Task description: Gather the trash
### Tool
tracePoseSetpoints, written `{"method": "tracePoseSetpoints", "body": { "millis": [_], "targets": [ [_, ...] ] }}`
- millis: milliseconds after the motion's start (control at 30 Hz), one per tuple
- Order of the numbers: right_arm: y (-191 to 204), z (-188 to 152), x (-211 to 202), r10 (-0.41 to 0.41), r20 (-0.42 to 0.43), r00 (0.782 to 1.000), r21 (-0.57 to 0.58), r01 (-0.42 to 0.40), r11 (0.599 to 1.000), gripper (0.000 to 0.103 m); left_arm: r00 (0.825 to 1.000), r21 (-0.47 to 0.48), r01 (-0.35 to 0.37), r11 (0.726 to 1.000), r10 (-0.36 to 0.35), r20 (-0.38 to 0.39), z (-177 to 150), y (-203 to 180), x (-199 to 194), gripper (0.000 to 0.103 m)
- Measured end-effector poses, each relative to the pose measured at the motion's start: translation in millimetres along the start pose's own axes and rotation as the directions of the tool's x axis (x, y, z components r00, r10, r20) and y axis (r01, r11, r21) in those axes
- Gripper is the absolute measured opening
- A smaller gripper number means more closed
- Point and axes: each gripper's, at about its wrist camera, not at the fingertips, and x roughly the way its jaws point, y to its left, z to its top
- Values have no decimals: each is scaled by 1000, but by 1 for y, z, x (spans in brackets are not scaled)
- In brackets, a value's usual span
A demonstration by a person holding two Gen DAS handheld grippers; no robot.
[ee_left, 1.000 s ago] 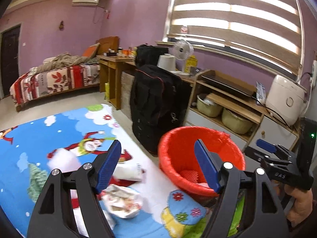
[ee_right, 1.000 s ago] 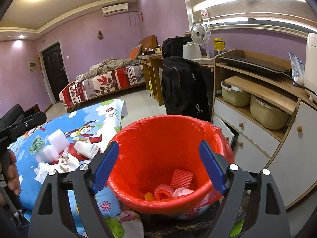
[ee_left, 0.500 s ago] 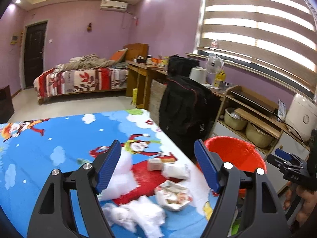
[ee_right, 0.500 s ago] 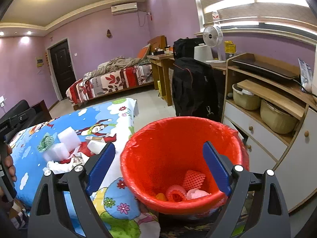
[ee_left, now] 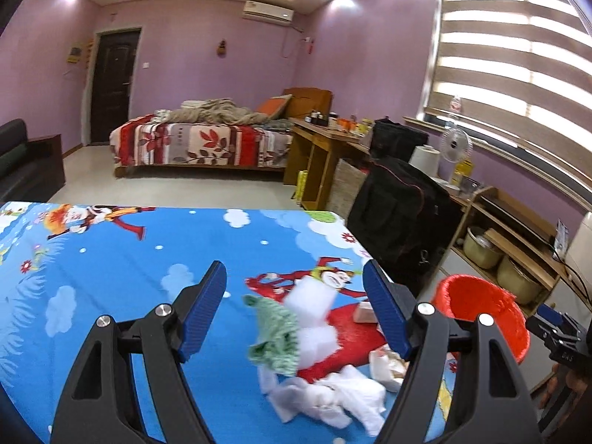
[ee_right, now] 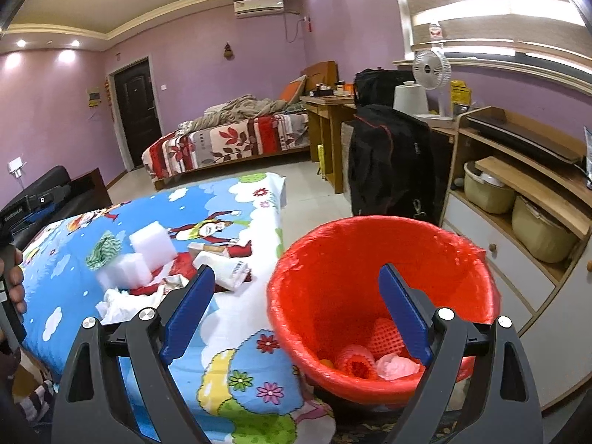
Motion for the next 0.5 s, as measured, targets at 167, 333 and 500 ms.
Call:
{"method": "tracePoseSetpoints", "body": {
  "millis": [167,333,500],
  "targets": [
    [15,0,8,22,-15,1000,-17,-22,1000,85,1000,-19,-21,1000,20,-9,-2,14,1,73],
    [26,-1,17,48,-29,998,-33,-49,998,85,999,-31,-34,999,34,-26,-7,22,6,71],
    [39,-4,26,72,-53,996,-45,-75,996,85,998,-28,-38,999,36,-60,-15,23,17,68]
  ]
}}
